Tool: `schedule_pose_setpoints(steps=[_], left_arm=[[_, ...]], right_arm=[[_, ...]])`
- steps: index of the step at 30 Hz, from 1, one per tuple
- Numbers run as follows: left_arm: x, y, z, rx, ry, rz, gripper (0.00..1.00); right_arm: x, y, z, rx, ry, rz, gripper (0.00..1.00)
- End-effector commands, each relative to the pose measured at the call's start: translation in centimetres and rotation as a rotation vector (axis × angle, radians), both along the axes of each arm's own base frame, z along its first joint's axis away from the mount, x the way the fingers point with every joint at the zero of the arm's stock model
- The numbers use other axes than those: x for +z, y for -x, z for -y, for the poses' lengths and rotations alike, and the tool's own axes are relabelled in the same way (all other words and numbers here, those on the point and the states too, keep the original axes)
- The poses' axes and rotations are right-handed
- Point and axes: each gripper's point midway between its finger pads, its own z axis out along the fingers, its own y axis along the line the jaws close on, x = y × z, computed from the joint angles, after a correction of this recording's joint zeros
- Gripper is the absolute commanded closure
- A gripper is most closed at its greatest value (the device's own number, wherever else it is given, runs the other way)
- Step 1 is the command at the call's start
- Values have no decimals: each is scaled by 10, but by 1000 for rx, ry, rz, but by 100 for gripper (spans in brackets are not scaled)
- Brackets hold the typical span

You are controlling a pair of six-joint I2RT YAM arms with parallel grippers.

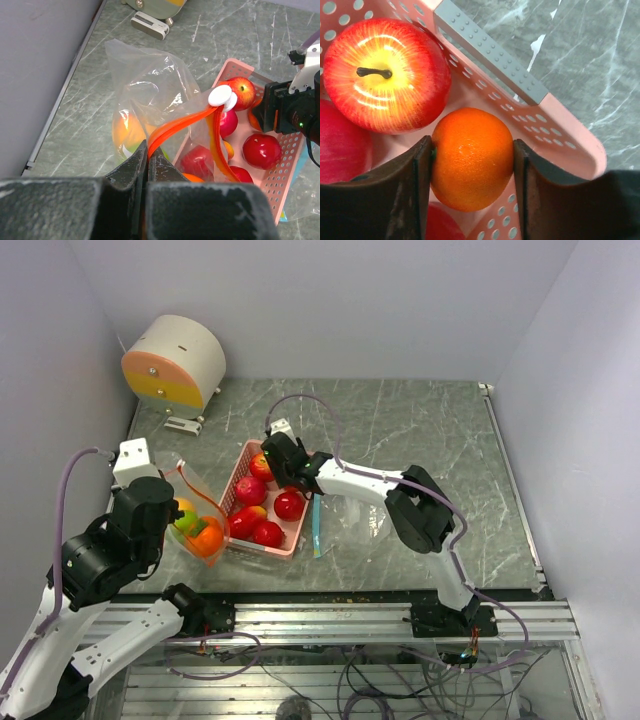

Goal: Place the food in the zip-top bag and seal the zipper
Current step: Pick up the fake fruit from the bin, then place the fake fruit in the zipper food storage bag.

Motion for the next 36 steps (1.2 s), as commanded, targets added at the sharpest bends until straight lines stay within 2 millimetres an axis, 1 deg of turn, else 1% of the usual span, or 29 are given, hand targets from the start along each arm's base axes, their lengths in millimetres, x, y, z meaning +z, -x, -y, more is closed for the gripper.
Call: schedule_pose_setpoints(steps=[1,2,5,7,9,12,16,17,20,21,25,30,33,35,36], left_arm=[[2,-1,-2,17,9,15,93],[2,-1,-1,16,12,16,93],[2,-2,0,13,10,12,93],[1,-4,1,11,9,11,93],[1,-6,4,5,10,10,93],[-1,-10,9,-7,13,7,93],[-3,-18,20,-34,24,1,93],[-4,-19,23,-44,25,-4,93],[-7,-26,31,-62,28,-14,93],[-7,-28,33,-68,29,-17,93],[-12,-34,41,-82,33,-25,93],[-20,-38,47,-90,30,-48,93],[-22,-38,48,-91,30,-55,93],[-24,-38,48,-92,29,-60,93],[-24,-38,48,-92,30,-60,93]], right_arm=[[-4,6,20,-31,62,-12,75],[2,5,20,-34,54,0,80],[24,3,20,-40,11,36,88],[44,5,17,-28,-44,59,90],[67,12,13,7,-121,73,92],[103,26,1,90,-264,94,93],[154,56,-10,246,-441,119,93],[172,65,-10,290,-489,133,93],[203,96,-12,434,-587,152,93],[211,108,-13,485,-616,157,93],[233,153,-20,669,-692,180,94],[253,204,-40,872,-761,196,94],[263,227,-51,970,-810,191,94],[266,234,-58,999,-834,185,94],[262,236,-64,1011,-832,170,94]])
